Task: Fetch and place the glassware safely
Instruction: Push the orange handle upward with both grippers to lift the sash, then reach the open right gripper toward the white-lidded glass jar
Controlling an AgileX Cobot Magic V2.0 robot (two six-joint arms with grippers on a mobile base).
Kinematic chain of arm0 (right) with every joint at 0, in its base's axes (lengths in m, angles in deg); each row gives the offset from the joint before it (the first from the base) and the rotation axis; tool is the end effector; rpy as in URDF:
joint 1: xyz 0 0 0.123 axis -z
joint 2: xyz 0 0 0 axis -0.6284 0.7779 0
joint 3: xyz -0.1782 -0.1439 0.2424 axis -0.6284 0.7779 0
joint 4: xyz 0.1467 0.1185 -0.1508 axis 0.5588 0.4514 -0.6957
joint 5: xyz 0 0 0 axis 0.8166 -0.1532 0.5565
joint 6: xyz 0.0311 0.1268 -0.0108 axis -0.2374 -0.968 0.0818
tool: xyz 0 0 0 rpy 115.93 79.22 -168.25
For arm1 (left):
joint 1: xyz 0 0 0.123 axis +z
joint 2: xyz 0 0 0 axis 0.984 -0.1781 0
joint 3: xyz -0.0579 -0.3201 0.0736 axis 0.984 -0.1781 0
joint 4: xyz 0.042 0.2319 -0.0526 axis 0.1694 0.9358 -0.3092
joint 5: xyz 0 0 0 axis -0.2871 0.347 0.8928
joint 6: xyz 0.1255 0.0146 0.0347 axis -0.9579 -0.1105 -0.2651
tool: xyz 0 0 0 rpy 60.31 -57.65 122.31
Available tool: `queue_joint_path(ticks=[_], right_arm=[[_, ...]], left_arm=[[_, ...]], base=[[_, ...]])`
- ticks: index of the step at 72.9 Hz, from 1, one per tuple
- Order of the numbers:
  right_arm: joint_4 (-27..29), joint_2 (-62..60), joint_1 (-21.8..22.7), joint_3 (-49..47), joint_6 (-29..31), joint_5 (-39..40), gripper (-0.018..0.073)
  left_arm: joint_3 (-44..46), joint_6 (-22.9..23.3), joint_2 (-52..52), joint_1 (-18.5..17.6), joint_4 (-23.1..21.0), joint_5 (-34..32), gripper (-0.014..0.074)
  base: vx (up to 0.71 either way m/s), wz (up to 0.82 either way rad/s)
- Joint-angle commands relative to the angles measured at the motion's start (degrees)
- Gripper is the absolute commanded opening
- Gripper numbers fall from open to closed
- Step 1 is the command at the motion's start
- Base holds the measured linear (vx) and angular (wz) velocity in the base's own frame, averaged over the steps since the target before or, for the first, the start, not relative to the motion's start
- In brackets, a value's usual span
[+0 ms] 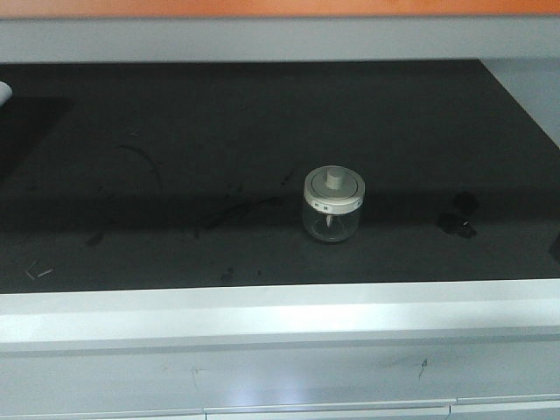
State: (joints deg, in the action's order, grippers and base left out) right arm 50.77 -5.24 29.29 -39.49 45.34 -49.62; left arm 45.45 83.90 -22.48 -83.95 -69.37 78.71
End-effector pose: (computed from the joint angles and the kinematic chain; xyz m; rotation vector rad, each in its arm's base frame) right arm 0.1191 0.0203 0.3741 -0.1513 1.5253 0.1105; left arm 0.0952 -0.0071 0.3717 0.0538 1.4713 -0.0605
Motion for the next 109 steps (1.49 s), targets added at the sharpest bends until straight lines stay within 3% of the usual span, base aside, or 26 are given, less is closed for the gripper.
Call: queue_joint_path(ticks=[1, 14, 25, 35, 67, 79, 95, 101, 109], right_arm=[[-1.16, -2.44, 0.09, 0.3, 0.6, 2.81, -0.0001], [0.0, -8.73, 0.09, 9.25, 0.07, 5.46, -0.0001], [0.0, -13.28, 0.09, 13.79, -2.12, 5.11, -0.0001], [0.0, -14.14, 0.09, 15.12, -2.84, 4.66, -0.0001], [-1.89, -13.97, 0.09, 15.12, -1.32, 5.37, 0.0021], [-3.12, -13.59, 0.09, 15.07, -1.32, 5.62, 0.0129], [-3.12, -11.37, -0.19, 14.86, -1.35, 8.8, 0.04], [-3.05, -9.74, -2.7, 14.81, -1.68, 10.88, 0.048], [-2.69, -5.34, -6.9, 14.73, -2.94, 14.14, 0.0512]], left_arm=[[-1.91, 0.06, 3.12, -0.08, -0.14, -2.72, -0.0007], [-10.49, 0.71, 9.25, -0.08, -0.49, -2.87, -0.0007], [-12.85, 0.65, 12.94, -0.08, -0.49, 1.35, -0.0007], [-12.85, 0.62, 13.4, -0.08, -0.49, 5.96, -0.0007], [-12.85, 0.62, 13.4, -0.08, -0.49, 6.17, -0.0007], [-12.85, 0.62, 13.4, -0.08, -0.49, 6.17, -0.0007], [-12.85, 0.62, 13.4, -0.08, -0.49, 6.17, -0.0007], [-12.85, 0.62, 13.4, -0.08, -0.49, 6.17, -0.0007], [-12.85, 0.62, 13.4, -0.08, -0.49, 6.17, -0.0007]], base=[[0.0, 0.0], [0.0, 0.0], [0.0, 0.0], [0.0, 0.0], [0.0, 0.0], [0.0, 0.0], [0.0, 0.0], [0.0, 0.0], [0.0, 0.0]])
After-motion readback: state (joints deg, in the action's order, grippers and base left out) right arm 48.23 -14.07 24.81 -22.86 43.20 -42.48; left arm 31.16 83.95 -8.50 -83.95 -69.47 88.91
